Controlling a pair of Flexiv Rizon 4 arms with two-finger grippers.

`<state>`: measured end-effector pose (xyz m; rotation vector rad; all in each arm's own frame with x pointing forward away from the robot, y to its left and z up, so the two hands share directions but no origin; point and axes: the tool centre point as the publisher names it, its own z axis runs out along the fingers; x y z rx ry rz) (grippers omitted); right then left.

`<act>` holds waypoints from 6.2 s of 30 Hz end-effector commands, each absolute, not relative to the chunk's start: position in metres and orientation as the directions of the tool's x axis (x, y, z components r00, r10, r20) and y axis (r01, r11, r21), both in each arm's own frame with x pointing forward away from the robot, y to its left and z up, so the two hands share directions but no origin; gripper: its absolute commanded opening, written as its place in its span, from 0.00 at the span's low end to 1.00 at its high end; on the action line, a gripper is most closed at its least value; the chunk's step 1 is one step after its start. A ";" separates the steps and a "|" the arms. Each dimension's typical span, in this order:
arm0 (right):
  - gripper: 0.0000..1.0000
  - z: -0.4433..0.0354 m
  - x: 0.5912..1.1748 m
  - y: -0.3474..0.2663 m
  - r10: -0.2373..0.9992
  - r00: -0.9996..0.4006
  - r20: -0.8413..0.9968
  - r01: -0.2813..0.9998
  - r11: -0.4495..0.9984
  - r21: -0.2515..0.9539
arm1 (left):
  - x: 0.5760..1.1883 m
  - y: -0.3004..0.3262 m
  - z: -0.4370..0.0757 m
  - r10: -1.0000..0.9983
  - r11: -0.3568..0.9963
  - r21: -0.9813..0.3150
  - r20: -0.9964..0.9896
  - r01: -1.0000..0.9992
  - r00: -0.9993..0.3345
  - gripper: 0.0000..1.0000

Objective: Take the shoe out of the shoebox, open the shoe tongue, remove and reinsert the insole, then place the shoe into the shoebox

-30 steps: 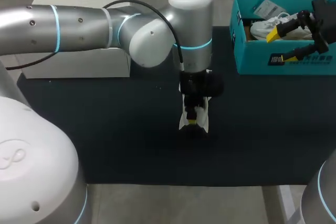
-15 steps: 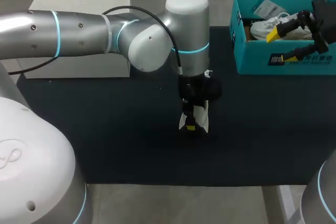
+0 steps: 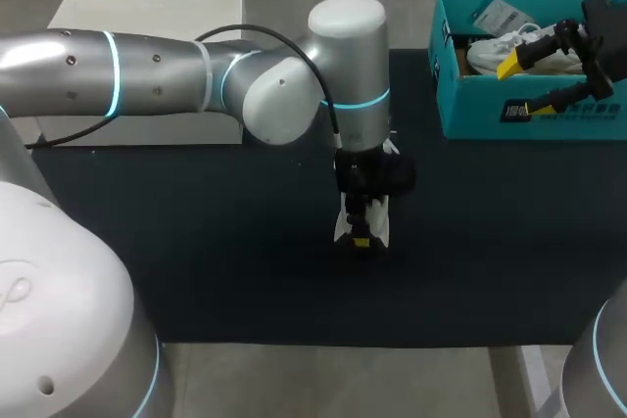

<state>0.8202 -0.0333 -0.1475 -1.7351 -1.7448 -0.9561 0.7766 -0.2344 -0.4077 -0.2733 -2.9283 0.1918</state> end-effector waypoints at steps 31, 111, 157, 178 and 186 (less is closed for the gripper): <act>1.00 -0.148 0.820 -0.033 0.642 -0.065 0.764 0.990 -0.058 0.132 | 0.763 -0.185 -0.308 0.075 0.993 -0.099 0.189 0.057 -0.979 0.00; 1.00 -0.148 0.820 -0.033 0.642 -0.065 0.764 0.990 -0.058 0.132 | 0.909 -0.027 -0.148 0.220 0.975 -0.070 0.161 0.211 -0.962 0.00; 1.00 -0.148 0.820 -0.033 0.642 -0.065 0.764 0.990 -0.058 0.132 | 1.032 0.263 -0.196 0.034 0.998 0.054 0.081 0.039 -0.996 0.00; 1.00 -0.148 0.820 -0.033 0.642 -0.065 0.764 0.990 -0.058 0.132 | 1.038 0.308 -0.209 0.055 0.998 -0.021 0.124 0.053 -0.991 0.00; 1.00 -0.148 0.820 -0.033 0.642 -0.065 0.764 0.990 -0.058 0.132 | 1.038 0.308 -0.209 0.055 0.998 -0.021 0.124 0.053 -0.991 0.00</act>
